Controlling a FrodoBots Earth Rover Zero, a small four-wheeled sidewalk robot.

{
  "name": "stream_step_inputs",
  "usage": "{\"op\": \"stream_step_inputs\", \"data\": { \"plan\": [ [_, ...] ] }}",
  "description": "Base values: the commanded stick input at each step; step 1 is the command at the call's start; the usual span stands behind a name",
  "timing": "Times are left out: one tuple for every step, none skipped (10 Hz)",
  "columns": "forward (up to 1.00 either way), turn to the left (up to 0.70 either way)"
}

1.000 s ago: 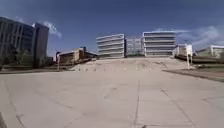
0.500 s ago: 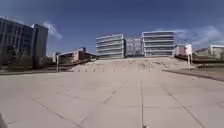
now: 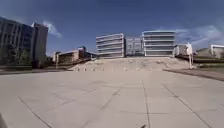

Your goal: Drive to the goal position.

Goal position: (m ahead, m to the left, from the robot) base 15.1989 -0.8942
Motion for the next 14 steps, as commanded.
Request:
{"op": "stream_step_inputs", "data": {
  "plan": [
    [0.55,-0.01],
    [0.55,-0.01],
    [0.54,-0.01],
    [0.54,-0.01],
    [0.54,-0.01],
    [0.54,-0.01],
    [0.54,-0.01],
    [0.54,-0.01],
    [0.54,-0.01],
    [0.54,-0.01],
    [0.53,-0.01],
    [0.52,-0.01],
    [0.52,-0.01],
    [0.52,-0.01]
  ]
}}
